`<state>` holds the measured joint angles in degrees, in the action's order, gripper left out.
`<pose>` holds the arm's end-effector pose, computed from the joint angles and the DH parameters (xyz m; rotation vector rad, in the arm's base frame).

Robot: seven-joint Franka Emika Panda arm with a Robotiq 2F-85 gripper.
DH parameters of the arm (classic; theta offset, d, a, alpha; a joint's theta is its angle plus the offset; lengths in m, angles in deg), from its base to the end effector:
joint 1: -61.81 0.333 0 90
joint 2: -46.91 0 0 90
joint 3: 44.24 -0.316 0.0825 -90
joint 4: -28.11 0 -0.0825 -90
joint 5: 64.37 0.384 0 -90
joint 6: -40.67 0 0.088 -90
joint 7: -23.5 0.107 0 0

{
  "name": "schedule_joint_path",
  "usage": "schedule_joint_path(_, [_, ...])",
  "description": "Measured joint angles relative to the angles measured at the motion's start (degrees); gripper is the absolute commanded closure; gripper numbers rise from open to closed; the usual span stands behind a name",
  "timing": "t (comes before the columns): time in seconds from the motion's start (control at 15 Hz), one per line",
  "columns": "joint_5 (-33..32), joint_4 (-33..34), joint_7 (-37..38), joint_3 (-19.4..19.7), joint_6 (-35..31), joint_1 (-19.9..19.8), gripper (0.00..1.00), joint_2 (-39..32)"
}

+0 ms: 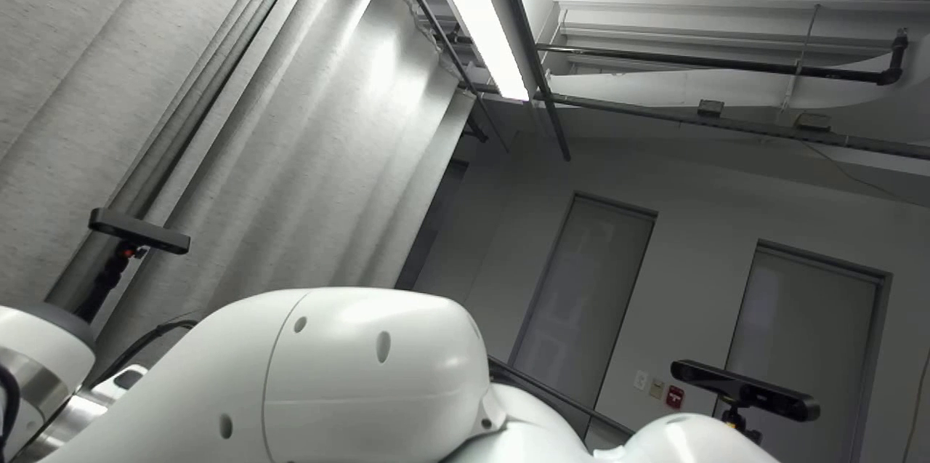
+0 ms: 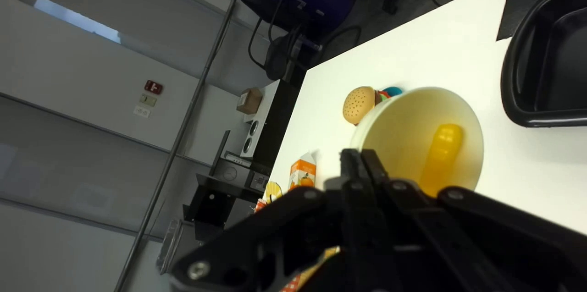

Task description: Pick up the bowl on the right and pout its contents in the bowl on the left.

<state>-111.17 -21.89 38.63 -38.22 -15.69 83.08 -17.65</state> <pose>0.6779 0.1122 0.2295 1.8607 -0.0681 -0.7079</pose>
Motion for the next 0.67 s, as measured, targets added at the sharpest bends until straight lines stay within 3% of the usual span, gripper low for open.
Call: schedule_joint_path(0.67, [0.1, 3.7, 0.2, 0.0, -0.2, 0.6, 0.99, -1.9])
